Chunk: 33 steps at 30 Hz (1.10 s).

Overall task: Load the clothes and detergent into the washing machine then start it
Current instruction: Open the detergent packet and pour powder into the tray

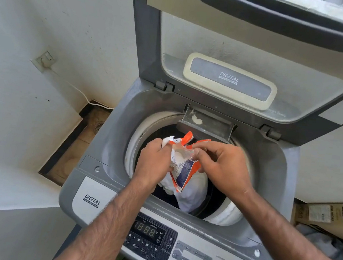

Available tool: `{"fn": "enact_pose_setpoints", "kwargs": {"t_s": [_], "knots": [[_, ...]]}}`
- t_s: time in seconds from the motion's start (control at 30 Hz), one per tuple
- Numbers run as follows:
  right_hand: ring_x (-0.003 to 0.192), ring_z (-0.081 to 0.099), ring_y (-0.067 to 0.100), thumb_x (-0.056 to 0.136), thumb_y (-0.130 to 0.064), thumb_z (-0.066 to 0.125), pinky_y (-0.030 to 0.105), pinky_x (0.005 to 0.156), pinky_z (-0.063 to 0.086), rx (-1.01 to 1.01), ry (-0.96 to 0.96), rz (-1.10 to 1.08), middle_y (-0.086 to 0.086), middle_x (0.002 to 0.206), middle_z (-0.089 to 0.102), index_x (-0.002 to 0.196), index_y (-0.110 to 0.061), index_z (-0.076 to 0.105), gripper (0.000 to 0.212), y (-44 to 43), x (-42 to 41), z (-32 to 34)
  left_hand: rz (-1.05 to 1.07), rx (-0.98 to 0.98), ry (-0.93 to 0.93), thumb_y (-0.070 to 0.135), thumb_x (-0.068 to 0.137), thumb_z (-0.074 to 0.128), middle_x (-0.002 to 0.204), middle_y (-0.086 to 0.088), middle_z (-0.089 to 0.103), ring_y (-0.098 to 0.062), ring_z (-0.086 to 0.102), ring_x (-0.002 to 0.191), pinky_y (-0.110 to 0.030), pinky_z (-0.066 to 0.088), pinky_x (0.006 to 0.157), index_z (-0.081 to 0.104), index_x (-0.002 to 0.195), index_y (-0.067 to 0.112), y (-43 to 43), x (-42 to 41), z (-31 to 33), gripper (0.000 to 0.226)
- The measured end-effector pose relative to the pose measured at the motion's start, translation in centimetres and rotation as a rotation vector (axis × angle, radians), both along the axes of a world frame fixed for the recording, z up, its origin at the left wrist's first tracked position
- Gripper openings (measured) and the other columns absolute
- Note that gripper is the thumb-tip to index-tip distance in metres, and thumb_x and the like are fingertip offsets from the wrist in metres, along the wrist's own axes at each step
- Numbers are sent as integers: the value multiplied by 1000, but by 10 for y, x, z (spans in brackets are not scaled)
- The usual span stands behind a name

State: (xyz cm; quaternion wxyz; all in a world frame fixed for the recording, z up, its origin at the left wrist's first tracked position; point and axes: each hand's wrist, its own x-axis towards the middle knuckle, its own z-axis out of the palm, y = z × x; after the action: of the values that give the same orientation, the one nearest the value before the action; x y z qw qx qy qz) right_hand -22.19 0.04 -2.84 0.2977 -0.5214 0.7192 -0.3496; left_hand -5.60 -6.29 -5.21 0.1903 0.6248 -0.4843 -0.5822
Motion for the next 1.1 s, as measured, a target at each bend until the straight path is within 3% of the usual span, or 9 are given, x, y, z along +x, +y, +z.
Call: {"fn": "enact_pose_setpoints", "kwargs": {"t_s": [0.07, 0.2, 0.53, 0.83, 1.1], "knots": [[56, 71, 12, 93, -8, 67, 23, 55, 53, 18, -137, -78, -7, 73, 78, 92, -24, 83, 22, 1, -2, 5, 0, -4, -17, 48, 88, 47, 95, -4, 78, -24, 77, 94, -57, 65, 82, 69, 95, 20, -1, 3, -4, 36], [57, 69, 25, 96, -3, 65, 28, 49, 50, 40, -400, -198, 10, 76, 78, 93, -14, 80, 19, 4, -10, 13, 5, -9, -35, 48, 88, 46, 94, -6, 77, -25, 76, 93, -58, 64, 83, 65, 92, 18, -2, 4, -5, 36], [57, 70, 23, 96, -7, 65, 26, 52, 52, 93, -689, -437, 16, 83, 77, 100, -4, 77, 13, 4, -38, 18, 10, 15, -52, 46, 87, 46, 91, -6, 77, -25, 76, 92, -58, 63, 86, 64, 88, 18, -6, 3, -13, 34], [63, 72, 19, 99, -14, 66, 21, 52, 52, -7, -729, -567, 10, 90, 80, 108, -8, 75, 14, -31, -58, 7, -32, 39, -54, 48, 86, 46, 95, -2, 79, -22, 77, 94, -60, 63, 87, 68, 97, 17, -9, 2, -18, 39], [82, 79, 19, 99, -10, 67, 23, 59, 56, -40, -579, -484, 7, 96, 80, 114, -9, 76, 18, -47, -43, -13, -32, 36, -29, 58, 77, 44, 97, -2, 80, -24, 77, 97, -62, 62, 86, 70, 100, 20, -13, 4, -26, 52]]}}
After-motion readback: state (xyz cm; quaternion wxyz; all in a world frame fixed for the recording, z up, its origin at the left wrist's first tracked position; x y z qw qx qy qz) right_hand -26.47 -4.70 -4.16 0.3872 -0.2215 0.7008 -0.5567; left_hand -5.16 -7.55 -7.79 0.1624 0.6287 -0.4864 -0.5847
